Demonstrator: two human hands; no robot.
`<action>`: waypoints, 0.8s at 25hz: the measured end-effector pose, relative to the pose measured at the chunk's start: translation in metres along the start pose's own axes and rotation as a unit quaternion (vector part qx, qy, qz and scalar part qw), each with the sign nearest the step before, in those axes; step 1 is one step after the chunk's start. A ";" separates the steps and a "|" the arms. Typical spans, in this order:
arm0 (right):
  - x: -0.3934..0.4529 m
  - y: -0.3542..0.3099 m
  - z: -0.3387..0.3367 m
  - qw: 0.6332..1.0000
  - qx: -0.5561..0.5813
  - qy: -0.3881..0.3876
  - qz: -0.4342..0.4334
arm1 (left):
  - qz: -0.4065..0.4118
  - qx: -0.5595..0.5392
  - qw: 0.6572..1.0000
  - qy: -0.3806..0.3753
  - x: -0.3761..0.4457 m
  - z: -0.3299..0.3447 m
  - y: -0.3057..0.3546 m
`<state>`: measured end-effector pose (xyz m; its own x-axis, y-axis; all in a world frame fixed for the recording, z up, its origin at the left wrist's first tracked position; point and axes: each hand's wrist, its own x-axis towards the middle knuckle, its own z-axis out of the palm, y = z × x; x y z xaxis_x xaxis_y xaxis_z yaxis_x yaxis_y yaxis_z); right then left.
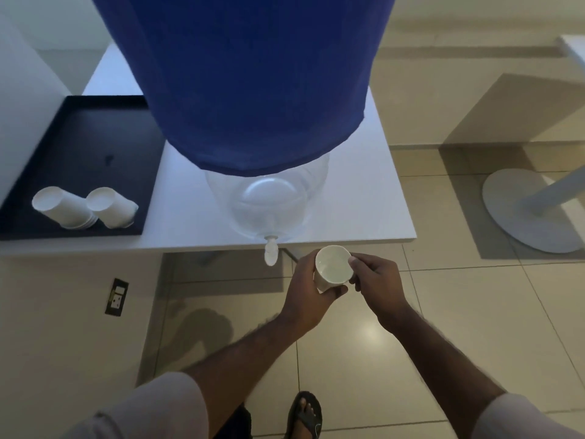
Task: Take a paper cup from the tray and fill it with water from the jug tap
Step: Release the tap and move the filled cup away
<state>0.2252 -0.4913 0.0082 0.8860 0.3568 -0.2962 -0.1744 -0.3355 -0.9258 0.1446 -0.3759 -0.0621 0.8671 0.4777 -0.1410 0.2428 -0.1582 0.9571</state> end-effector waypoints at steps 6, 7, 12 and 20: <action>0.021 -0.021 -0.038 0.999 0.030 0.025 -0.024 | 0.058 0.057 0.997 -0.013 0.041 0.025 0.036; 0.026 -0.023 -0.042 0.999 0.038 0.024 -0.025 | 0.060 0.066 0.996 -0.011 0.048 0.029 0.042; 0.055 -0.030 -0.058 0.998 0.045 0.032 -0.021 | 0.082 0.101 0.991 0.012 0.089 0.043 0.059; 0.094 -0.015 -0.049 0.996 0.049 0.053 0.059 | 0.016 0.105 0.994 -0.019 0.129 0.054 0.047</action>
<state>0.3321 -0.4956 0.0054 0.8962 0.2243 -0.3829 -0.3164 -0.2820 -0.9057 0.2913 -0.3687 -0.0494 0.8909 0.4366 -0.1252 0.2973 -0.3523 0.8874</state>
